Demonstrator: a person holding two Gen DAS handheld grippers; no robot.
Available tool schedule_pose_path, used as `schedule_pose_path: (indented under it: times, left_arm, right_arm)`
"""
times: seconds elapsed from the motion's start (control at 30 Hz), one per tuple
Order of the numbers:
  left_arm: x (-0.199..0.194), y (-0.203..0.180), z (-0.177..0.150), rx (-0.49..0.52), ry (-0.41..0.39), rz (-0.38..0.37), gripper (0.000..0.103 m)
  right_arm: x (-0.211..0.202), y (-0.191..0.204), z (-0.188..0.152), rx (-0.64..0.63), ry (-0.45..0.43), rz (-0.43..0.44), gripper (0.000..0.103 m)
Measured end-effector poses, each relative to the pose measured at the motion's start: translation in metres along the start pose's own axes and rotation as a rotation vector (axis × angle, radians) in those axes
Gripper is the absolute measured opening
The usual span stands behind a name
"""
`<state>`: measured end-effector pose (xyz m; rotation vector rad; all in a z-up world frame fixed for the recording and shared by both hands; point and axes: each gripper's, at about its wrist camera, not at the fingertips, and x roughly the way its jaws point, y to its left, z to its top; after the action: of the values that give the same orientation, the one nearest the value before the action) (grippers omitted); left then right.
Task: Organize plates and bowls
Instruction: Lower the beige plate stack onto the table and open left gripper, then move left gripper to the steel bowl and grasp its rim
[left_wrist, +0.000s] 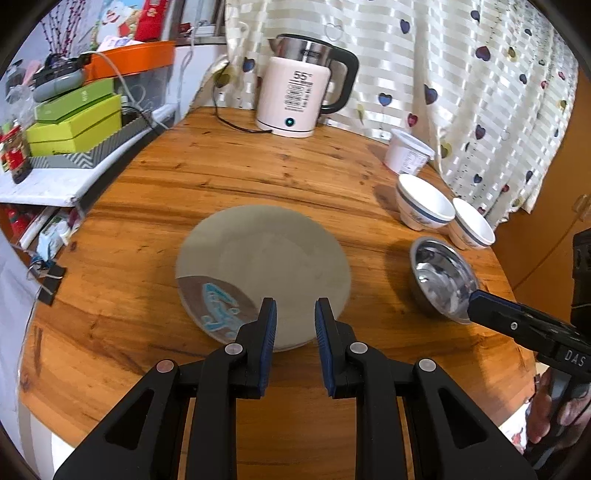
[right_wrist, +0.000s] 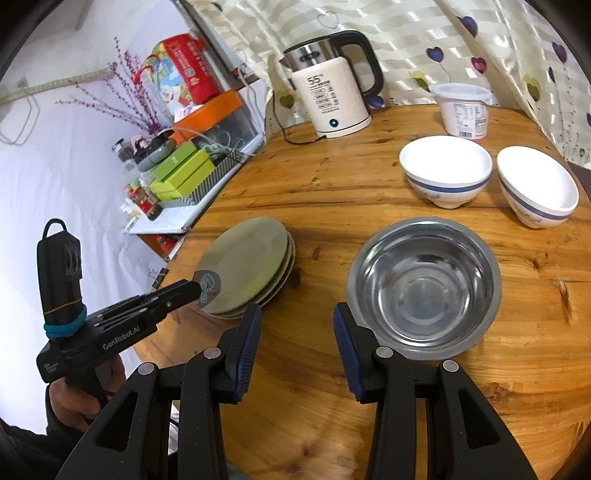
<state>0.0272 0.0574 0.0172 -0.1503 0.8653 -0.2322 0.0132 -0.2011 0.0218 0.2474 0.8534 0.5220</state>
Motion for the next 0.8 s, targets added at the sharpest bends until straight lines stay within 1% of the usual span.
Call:
schedule_pose_path:
  times: [0.13,0.23,0.33,0.57,0.67,0.8]
  left_arm:
    - [0.004,-0.013,0.006,0.023,0.008,-0.026,0.022]
    - [0.008,-0.023,0.012,0.046,0.010,-0.037,0.021]
    - [0.015,-0.033,0.020,0.061,0.022,-0.058,0.022]
    - [0.029,-0.059,0.036,0.101,0.057,-0.117,0.022]
    - [0.036,-0.068,0.048,0.102,0.075,-0.146,0.022]
    - [0.048,-0.083,0.068,0.129,0.081,-0.160,0.022]
  right_arm:
    - [-0.005,-0.016,0.002,0.063,-0.014,0.010,0.041]
    - [-0.010,-0.025,0.003,0.086,-0.025,0.008,0.046]
    - [-0.013,-0.033,0.005,0.106,-0.032,-0.012,0.050]
    - [-0.025,-0.053,0.014,0.130,-0.065,-0.074,0.050]
    - [-0.029,-0.063,0.021,0.146,-0.075,-0.107,0.050]
    - [-0.031,-0.078,0.037,0.172,-0.097,-0.143,0.050]
